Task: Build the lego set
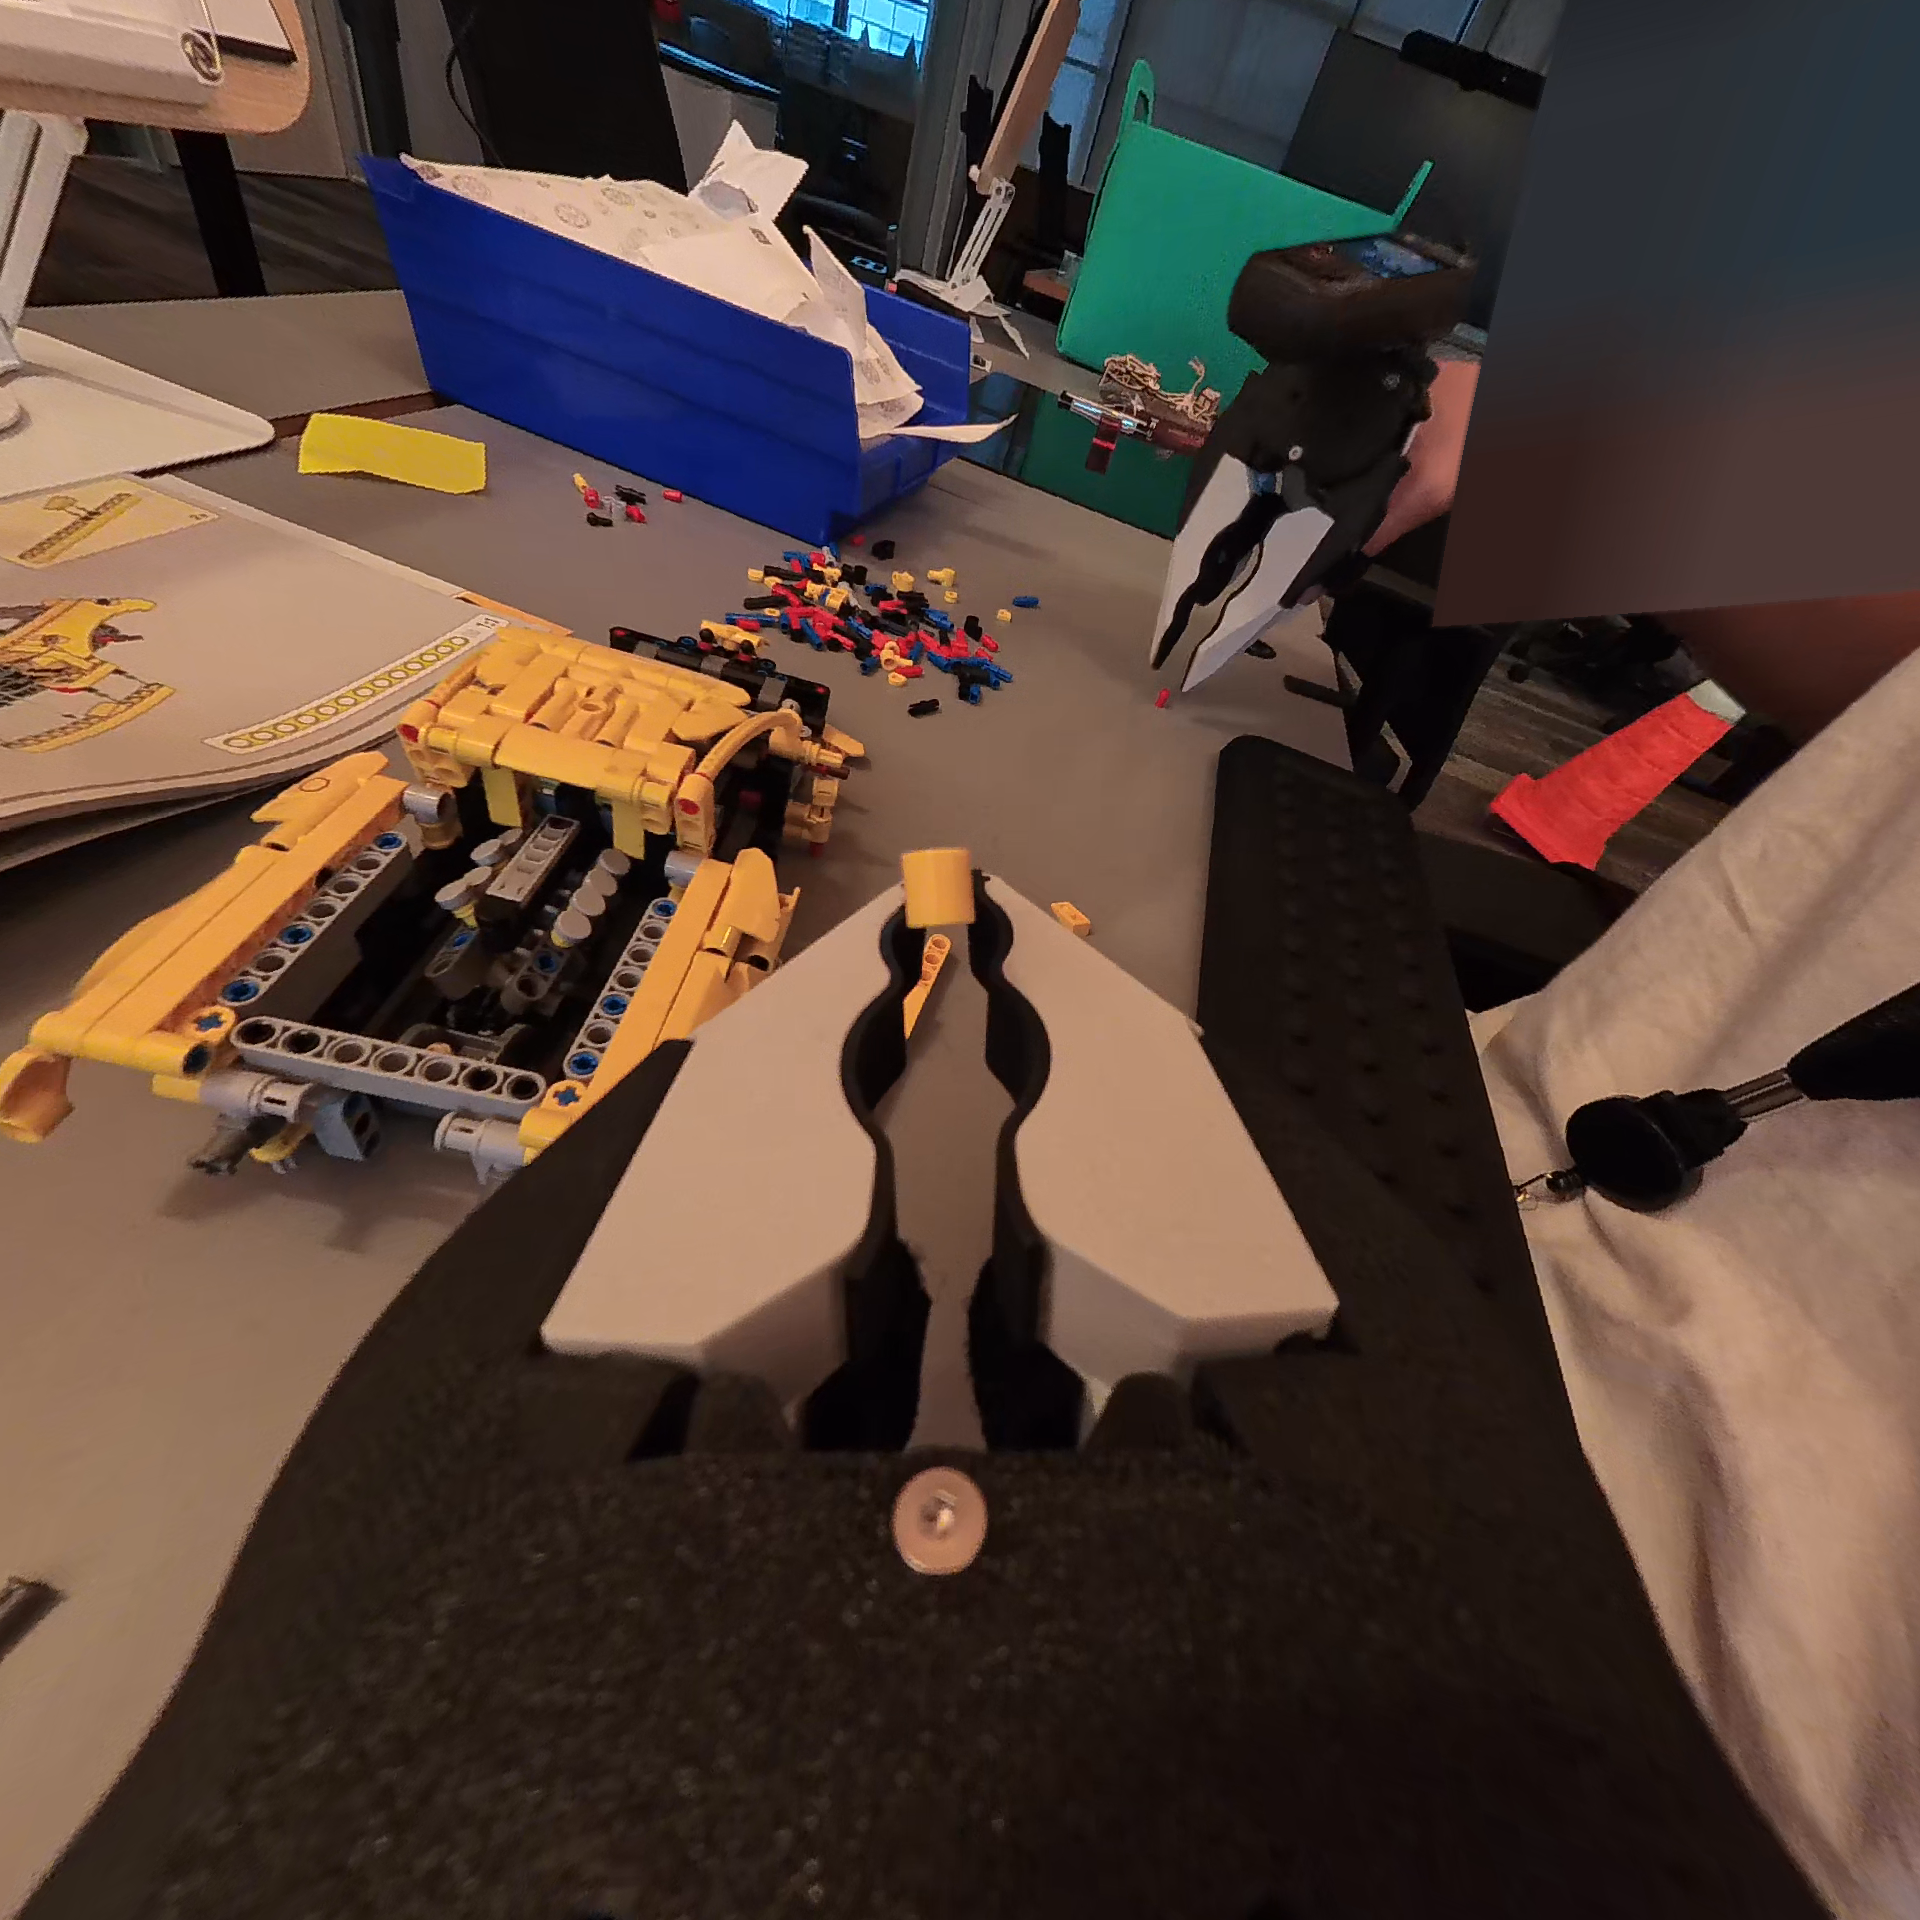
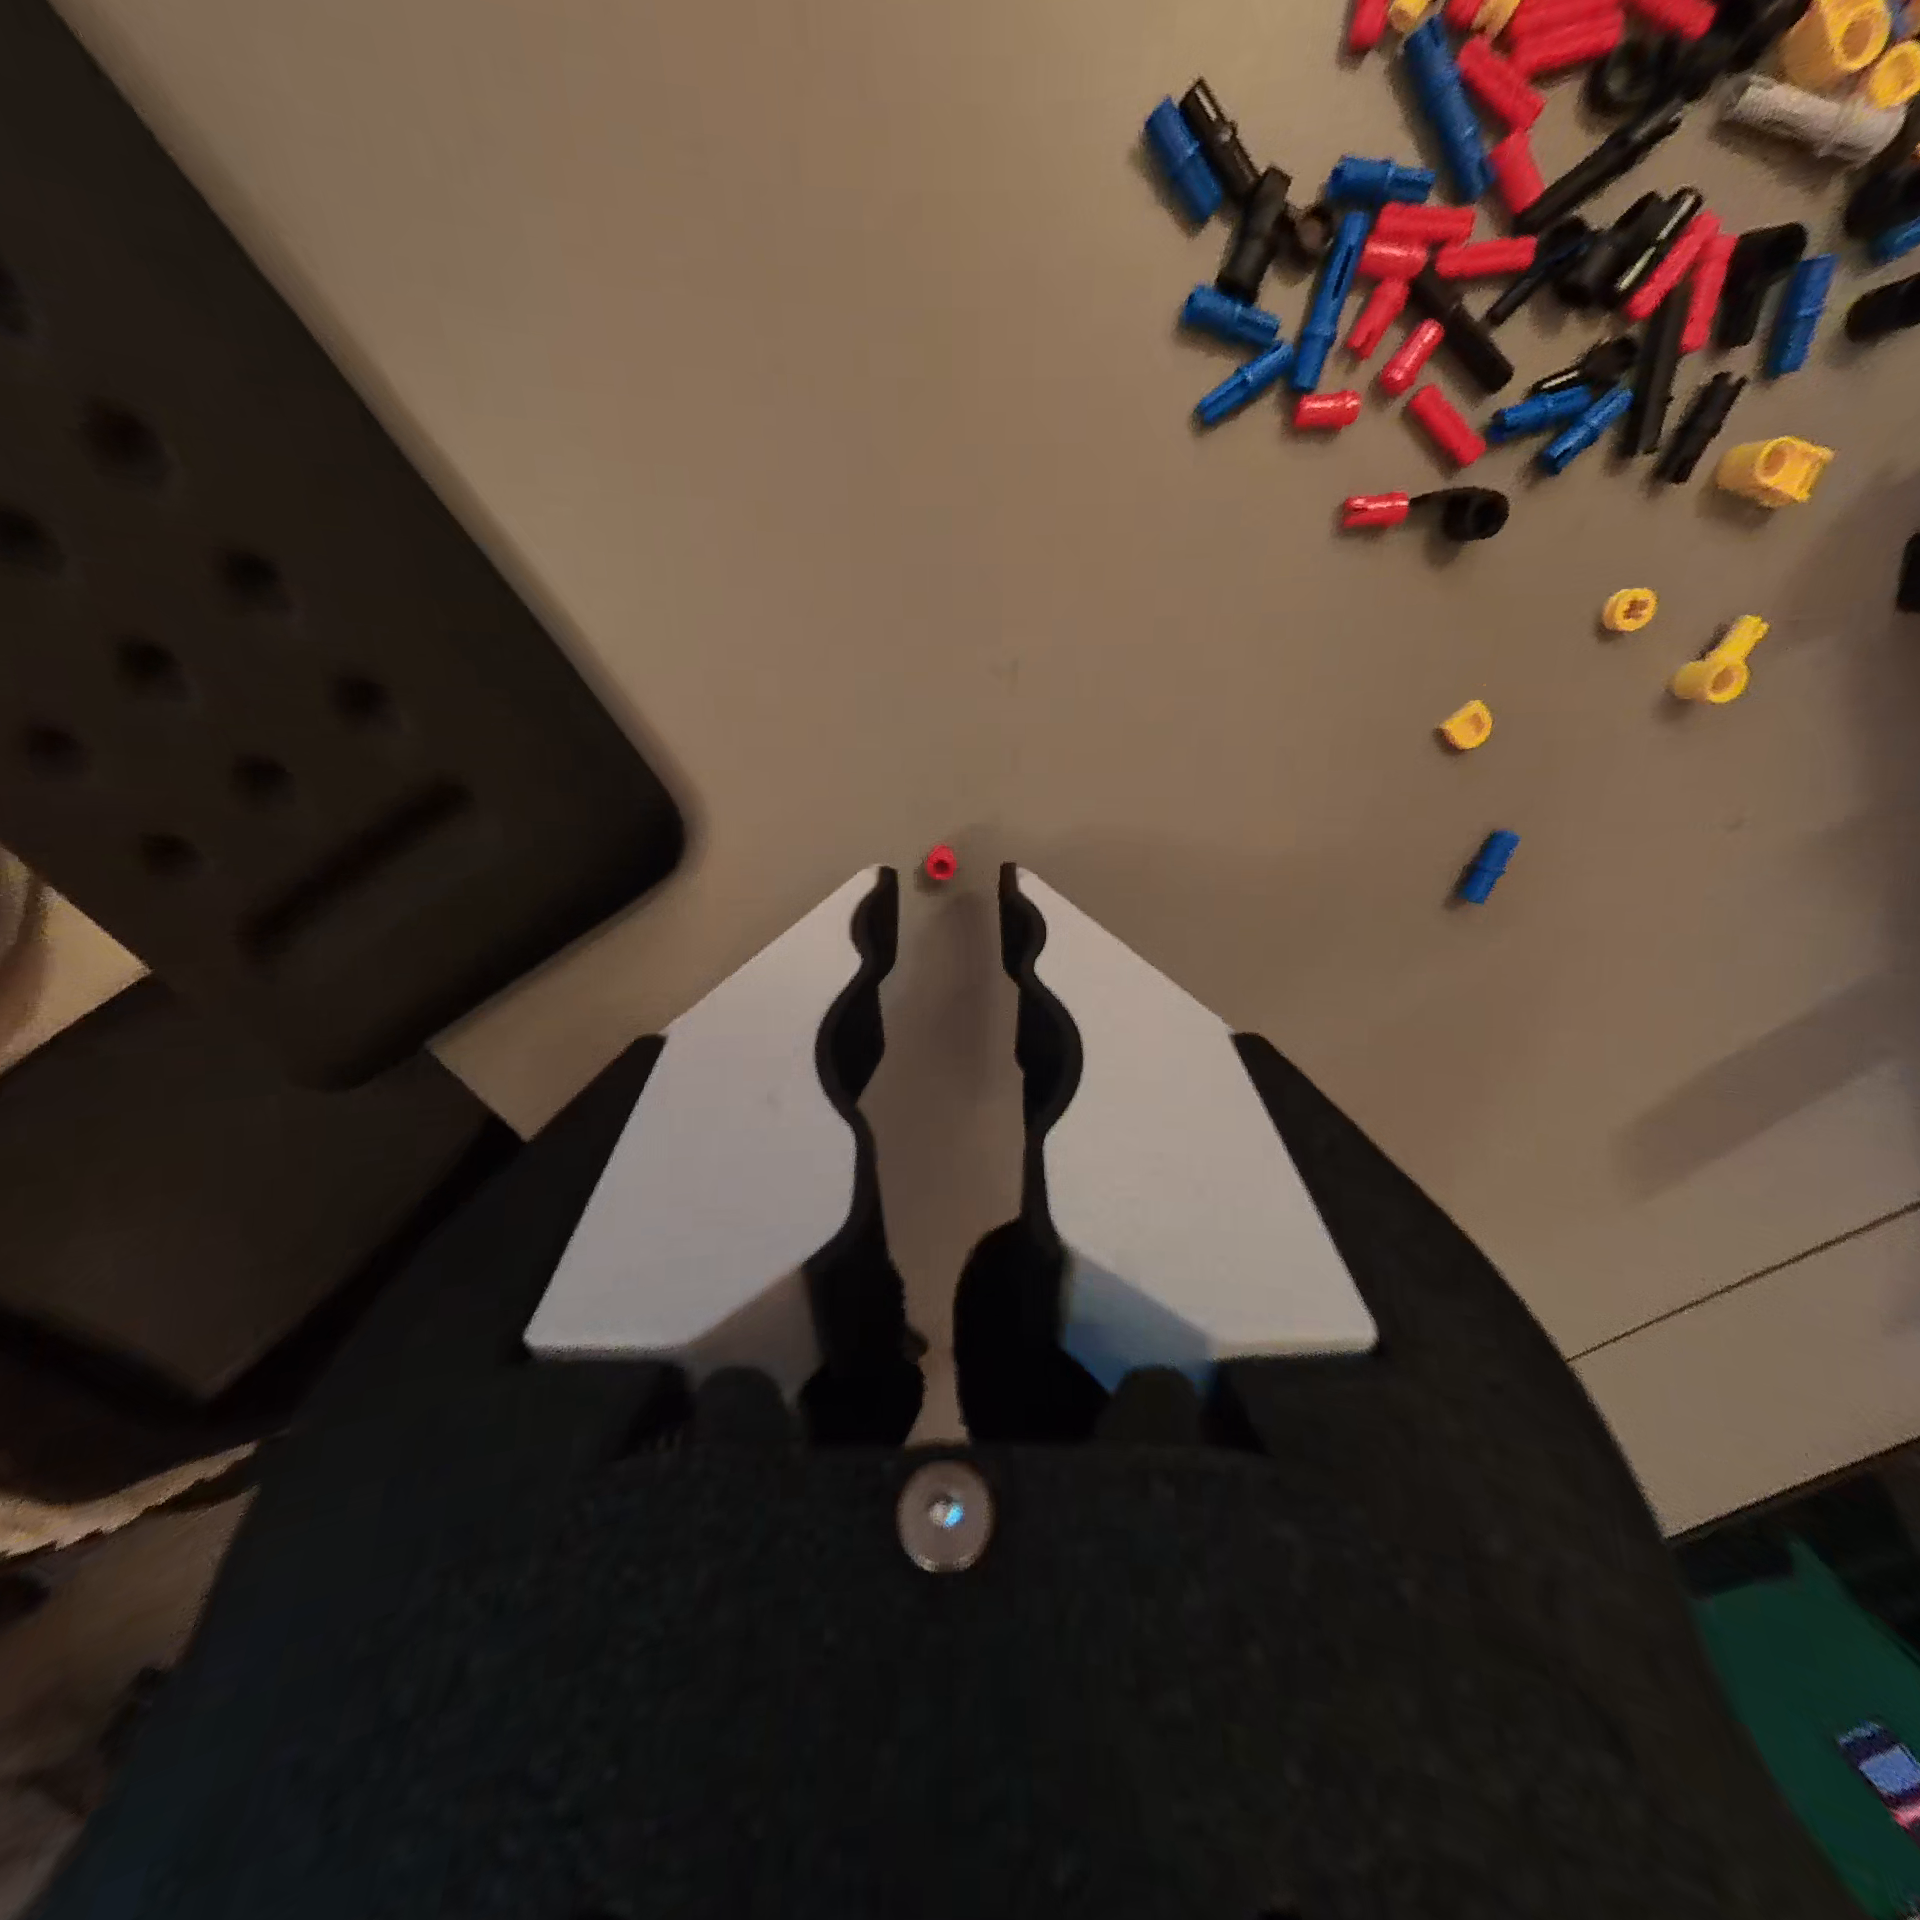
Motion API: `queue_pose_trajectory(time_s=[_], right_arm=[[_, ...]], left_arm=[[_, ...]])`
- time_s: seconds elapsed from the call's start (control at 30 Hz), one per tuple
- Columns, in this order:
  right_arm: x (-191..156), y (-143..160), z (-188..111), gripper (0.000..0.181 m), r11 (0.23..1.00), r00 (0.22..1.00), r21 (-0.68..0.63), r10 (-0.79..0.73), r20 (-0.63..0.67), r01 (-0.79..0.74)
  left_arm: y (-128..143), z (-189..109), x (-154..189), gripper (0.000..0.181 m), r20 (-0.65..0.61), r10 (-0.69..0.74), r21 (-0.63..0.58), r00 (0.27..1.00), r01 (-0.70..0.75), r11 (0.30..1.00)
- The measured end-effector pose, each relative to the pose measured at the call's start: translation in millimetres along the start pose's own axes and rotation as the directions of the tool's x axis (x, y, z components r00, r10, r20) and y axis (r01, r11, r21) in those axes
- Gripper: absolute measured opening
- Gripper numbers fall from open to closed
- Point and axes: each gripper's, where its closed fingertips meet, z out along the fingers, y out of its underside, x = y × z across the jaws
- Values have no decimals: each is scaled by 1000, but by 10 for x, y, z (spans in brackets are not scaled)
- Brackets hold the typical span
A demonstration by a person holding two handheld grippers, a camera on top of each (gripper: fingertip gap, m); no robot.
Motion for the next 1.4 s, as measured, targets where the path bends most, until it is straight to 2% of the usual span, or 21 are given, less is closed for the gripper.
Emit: queue_pose_trajectory(time_s=[0.4, 0.9, 1.13, 1.4], right_arm=[[-18, -18, 85, 8, 996, 1000, 90, 23, 18, -24], [-21, -5, 112, 4, 998, 1000, 53, 16, 26, -17], [-14, 41, 94, 9, 1000, 1000, 28, 3, 6, -3], [-7, 37, 113, 4, 1000, 1000, 30, 5, 15, -6]], left_arm=[[11, 5, -4, 7, 3, 2, -6, 1000, -2, 1000], [16, 8, 2, 7, -1, 2, -9, 1000, -2, 1000], [19, 10, 4, 7, -2, 2, -10, 1000, -2, 1000], [25, 14, 6, 7, -4, 2, -13, 1000, -2, 1000]])
